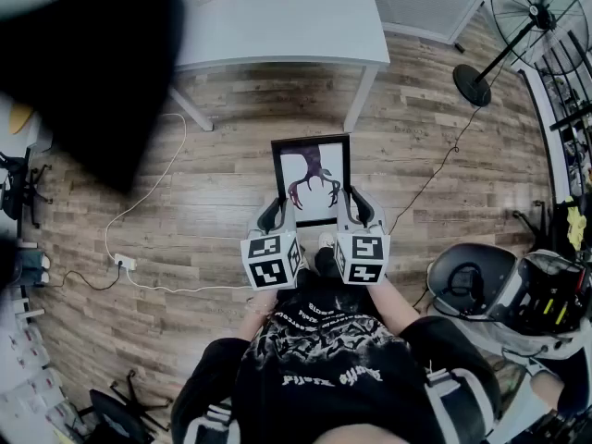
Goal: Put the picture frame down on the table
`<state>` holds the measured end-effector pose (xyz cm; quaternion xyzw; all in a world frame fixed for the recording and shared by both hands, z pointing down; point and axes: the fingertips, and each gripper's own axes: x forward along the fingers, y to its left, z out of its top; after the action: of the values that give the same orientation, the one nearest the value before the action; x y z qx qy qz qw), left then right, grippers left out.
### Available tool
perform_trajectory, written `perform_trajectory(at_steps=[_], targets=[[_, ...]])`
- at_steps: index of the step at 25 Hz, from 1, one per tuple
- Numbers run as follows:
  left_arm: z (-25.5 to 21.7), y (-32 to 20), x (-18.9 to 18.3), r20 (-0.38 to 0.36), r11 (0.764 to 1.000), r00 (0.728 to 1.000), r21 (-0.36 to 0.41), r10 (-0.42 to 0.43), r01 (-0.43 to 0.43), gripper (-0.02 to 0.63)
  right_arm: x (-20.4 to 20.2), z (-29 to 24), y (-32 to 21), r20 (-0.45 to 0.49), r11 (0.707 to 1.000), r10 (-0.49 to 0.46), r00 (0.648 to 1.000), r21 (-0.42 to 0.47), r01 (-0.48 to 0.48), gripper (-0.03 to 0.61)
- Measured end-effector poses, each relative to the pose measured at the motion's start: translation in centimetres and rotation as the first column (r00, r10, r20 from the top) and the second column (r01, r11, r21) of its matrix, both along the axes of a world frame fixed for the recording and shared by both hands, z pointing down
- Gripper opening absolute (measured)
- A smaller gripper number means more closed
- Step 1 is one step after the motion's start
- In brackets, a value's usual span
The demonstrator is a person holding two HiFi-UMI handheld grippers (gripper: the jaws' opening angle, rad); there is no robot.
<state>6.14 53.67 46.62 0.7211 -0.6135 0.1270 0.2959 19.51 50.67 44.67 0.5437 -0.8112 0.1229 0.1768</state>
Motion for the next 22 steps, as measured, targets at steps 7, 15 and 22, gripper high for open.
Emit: perform_trajectory(at_steps=[7, 15, 22], targets=[[-0.7, -1.0, 0.2, 0.012, 1.0, 1.0, 0.018, -0.002, 0.002, 0.081, 0.2, -0.5, -1.0, 0.001, 1.0, 0.0, 1.0, 0.009, 0.0, 0.066], [-0.9, -3.8, 2.0, 0.026, 0.999, 0.999, 0.026, -0.029, 0.028, 0.081, 2.0, -0.3, -4.2, 0.056, 1.0, -0.027, 0.998, 0.003, 0.027, 0.066], [-1.8, -7.9, 4.0, 0.056, 0.997, 0.997, 0.055, -0.061, 0.058, 0.081, 3.9, -1.1, -8.6, 0.056, 0.997, -0.057, 0.997, 0.052, 0.054, 0.066]])
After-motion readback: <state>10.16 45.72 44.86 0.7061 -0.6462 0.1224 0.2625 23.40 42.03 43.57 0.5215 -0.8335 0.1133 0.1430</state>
